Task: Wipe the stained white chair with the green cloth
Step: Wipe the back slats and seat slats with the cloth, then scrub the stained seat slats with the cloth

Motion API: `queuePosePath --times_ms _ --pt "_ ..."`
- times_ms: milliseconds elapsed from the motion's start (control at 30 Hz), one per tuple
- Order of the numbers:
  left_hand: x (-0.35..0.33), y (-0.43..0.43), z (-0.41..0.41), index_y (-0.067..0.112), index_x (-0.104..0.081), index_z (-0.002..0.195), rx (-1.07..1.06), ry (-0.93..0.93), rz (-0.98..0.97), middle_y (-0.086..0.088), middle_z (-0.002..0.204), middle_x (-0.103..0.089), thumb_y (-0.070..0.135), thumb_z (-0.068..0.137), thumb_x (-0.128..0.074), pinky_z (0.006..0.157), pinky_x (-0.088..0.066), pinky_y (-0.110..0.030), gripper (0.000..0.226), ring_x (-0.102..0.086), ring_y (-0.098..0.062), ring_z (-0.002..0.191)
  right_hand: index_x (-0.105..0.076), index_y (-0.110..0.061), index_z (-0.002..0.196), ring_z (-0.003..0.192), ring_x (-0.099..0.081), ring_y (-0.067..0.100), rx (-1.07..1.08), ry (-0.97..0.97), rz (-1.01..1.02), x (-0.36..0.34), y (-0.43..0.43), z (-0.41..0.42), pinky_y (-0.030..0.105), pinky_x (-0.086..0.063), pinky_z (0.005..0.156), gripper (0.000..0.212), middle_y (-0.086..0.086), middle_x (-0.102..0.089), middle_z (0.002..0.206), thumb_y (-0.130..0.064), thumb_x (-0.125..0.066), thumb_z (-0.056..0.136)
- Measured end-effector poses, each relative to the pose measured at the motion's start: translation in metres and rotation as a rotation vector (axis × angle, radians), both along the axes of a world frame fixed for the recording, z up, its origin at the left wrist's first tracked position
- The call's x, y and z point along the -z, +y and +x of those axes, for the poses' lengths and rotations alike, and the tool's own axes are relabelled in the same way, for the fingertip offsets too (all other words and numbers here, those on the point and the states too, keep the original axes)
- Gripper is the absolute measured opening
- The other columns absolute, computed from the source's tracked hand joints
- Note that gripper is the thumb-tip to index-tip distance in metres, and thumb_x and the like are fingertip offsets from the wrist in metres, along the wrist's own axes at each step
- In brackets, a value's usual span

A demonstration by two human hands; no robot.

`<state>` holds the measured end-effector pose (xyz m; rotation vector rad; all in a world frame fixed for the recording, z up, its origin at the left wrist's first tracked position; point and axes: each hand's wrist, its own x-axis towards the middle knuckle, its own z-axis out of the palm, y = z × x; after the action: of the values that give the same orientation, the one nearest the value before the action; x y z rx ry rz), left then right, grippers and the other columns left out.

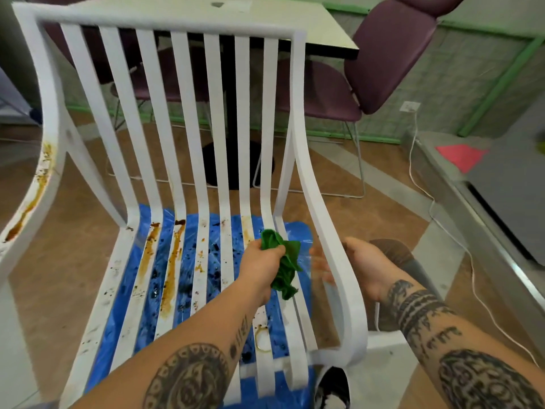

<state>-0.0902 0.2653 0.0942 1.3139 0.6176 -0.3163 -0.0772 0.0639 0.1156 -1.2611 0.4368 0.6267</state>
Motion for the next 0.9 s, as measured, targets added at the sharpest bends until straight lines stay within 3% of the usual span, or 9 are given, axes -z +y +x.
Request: queuePosePath --times_ms 133,233,300,467,600,700,767,833,900 --pt "-0.026 -0.009 0.005 0.019 -0.061 0.128 0.006 -0.262 0.079 0.000 0.111 -0.071 0.021 0.095 -0.069 0.090 -0.060 -0.045 0.033 -0.070 -0.022 0.099 -0.070 -0.020 0.119 0.079 -0.062 0.021 0.054 -0.194 -0.179 -0.026 0.001 0.014 0.038 -0.048 0.072 0.043 0.005 -0.071 0.097 -0.054 -0.052 0.099" --pt "-0.036 -0.024 0.004 0.029 -0.068 0.107 0.034 -0.386 0.145 0.003 0.105 -0.074 0.023 0.091 -0.074 0.089 -0.060 -0.042 0.018 -0.072 -0.017 0.097 -0.069 -0.018 0.122 0.060 -0.060 0.010 0.020 -0.362 -0.397 -0.038 0.011 0.013 0.024 -0.041 0.048 0.027 0.001 -0.072 0.091 -0.032 -0.065 0.098" --pt "-0.036 -0.032 0.000 0.037 -0.067 0.093 0.029 -0.410 0.181 0.005 0.098 -0.075 0.023 0.089 -0.077 0.086 -0.061 -0.041 0.018 -0.072 -0.016 0.093 -0.069 -0.017 0.121 0.060 -0.060 0.011 0.028 -0.386 -0.457 -0.040 0.014 0.012 0.022 -0.039 0.042 0.025 0.002 -0.074 0.093 -0.021 -0.069 0.096" --pt "-0.022 -0.048 -0.010 0.028 -0.070 0.094 0.043 -0.326 0.265 0.004 0.095 -0.074 0.024 0.090 -0.074 0.088 -0.061 -0.043 0.007 -0.071 -0.016 0.091 -0.073 -0.025 0.117 0.064 -0.051 0.021 0.046 -0.318 -0.484 -0.043 0.015 0.014 0.026 -0.040 0.045 0.025 0.014 -0.075 0.104 -0.024 -0.074 0.092" --pt "-0.011 -0.055 -0.022 0.023 -0.076 0.100 0.238 -0.291 0.341 0.005 0.095 -0.075 0.022 0.092 -0.070 0.089 -0.060 -0.041 0.010 -0.071 -0.016 0.092 -0.072 -0.028 0.122 0.072 -0.058 0.017 0.044 -0.332 -0.531 -0.048 0.017 0.009 0.022 -0.043 0.046 0.027 0.007 -0.073 0.108 -0.027 -0.071 0.095" --pt "-0.006 -0.050 -0.029 0.023 -0.074 0.108 0.235 -0.248 0.386 0.005 0.099 -0.073 0.024 0.094 -0.068 0.091 -0.059 -0.042 0.016 -0.069 -0.016 0.094 -0.071 -0.029 0.124 0.075 -0.057 0.016 0.010 -0.367 -0.628 -0.049 0.016 0.009 0.018 -0.039 0.040 0.029 0.001 -0.071 0.110 -0.029 -0.071 0.095" --pt "-0.005 -0.038 -0.032 0.021 -0.073 0.112 0.184 -0.220 0.426 0.003 0.099 -0.072 0.024 0.095 -0.067 0.089 -0.059 -0.040 0.018 -0.068 -0.016 0.092 -0.071 -0.024 0.124 0.077 -0.058 0.012 0.014 -0.414 -0.668 -0.051 0.017 0.008 0.018 -0.049 0.051 0.031 -0.001 -0.071 0.113 -0.028 -0.073 0.093" --pt "-0.006 -0.021 -0.037 0.020 -0.071 0.112 0.143 -0.204 0.428 0.002 0.099 -0.072 0.021 0.096 -0.066 0.088 -0.058 -0.039 0.017 -0.068 -0.017 0.092 -0.072 -0.020 0.125 0.090 -0.065 0.013 0.034 -0.449 -0.708 -0.053 0.020 0.003 0.027 -0.057 0.075 0.033 -0.002 -0.072 0.114 -0.028 -0.073 0.093" --pt "-0.012 -0.005 -0.044 0.022 -0.068 0.111 0.103 -0.199 0.380 0.000 0.104 -0.072 0.019 0.096 -0.066 0.091 -0.058 -0.043 0.016 -0.068 -0.020 0.095 -0.070 -0.019 0.125 0.091 -0.066 0.013 0.045 -0.505 -0.818 -0.058 0.027 -0.011 0.027 -0.053 0.075 0.032 -0.005 -0.071 0.107 -0.031 -0.070 0.095"
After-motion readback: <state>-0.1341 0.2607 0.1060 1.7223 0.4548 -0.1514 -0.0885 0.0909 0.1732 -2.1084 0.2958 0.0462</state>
